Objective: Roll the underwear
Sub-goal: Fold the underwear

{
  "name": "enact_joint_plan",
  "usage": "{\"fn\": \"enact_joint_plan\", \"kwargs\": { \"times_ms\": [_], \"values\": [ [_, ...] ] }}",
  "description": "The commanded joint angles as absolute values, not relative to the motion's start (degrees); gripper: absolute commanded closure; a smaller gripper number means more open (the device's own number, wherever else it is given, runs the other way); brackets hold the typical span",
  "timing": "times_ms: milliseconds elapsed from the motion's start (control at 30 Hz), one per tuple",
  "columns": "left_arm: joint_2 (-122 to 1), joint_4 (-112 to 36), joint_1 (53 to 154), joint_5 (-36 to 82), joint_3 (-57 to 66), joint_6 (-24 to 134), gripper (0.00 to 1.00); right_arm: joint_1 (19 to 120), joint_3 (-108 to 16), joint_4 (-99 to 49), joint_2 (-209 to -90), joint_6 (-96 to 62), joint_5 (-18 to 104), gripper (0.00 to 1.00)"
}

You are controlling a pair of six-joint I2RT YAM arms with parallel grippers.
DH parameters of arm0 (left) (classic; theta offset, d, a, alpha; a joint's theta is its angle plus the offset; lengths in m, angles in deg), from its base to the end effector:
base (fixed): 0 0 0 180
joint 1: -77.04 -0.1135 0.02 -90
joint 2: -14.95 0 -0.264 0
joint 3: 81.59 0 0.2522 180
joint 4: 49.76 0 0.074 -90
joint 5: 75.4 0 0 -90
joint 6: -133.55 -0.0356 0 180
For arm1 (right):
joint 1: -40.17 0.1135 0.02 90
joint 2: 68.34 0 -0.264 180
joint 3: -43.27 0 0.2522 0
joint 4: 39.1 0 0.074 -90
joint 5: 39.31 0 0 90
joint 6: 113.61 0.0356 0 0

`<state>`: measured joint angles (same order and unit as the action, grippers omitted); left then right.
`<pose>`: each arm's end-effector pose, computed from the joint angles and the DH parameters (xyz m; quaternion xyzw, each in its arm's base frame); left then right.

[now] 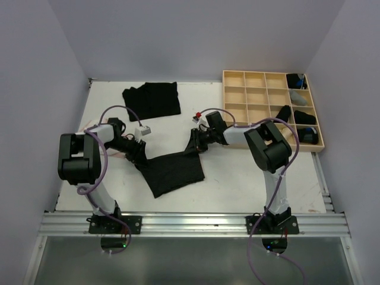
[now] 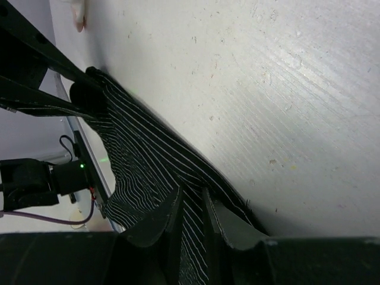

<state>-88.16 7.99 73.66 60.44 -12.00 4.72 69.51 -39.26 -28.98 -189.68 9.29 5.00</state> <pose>0.2890 -0.0085 0.1326 0.2763 0.8786 -0.3670 0.1307 0.3526 0.2274 0.1064 -0.1093 0.8668 0.4783 0.0888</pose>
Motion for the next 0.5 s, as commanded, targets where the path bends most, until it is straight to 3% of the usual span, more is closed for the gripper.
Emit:
{"fn": "enact_joint_plan", "kwargs": {
  "times_ms": [0, 100, 267, 467],
  "values": [
    [-88.6, 7.0, 72.7, 50.4, -10.8, -4.8, 0.6, 67.9, -41.7, -24.0, -184.7, 3.0, 7.9, 0.75],
    [-81.7, 14.2, 72.7, 56.2, -6.9, -10.4, 0.53, 67.9, -42.7, -20.9, -177.9, 2.6, 5.1, 0.72],
    [-73.8, 19.8, 72.8, 60.8, -5.6, -13.9, 0.53, 68.5, -39.1, -19.4, -171.3, 3.1, 1.8, 0.71],
    [-77.1, 19.9, 72.5, 62.1, -11.1, -13.1, 0.62, 70.0, -34.5, -24.0, -175.4, 6.4, -0.5, 0.72]
  ]
}}
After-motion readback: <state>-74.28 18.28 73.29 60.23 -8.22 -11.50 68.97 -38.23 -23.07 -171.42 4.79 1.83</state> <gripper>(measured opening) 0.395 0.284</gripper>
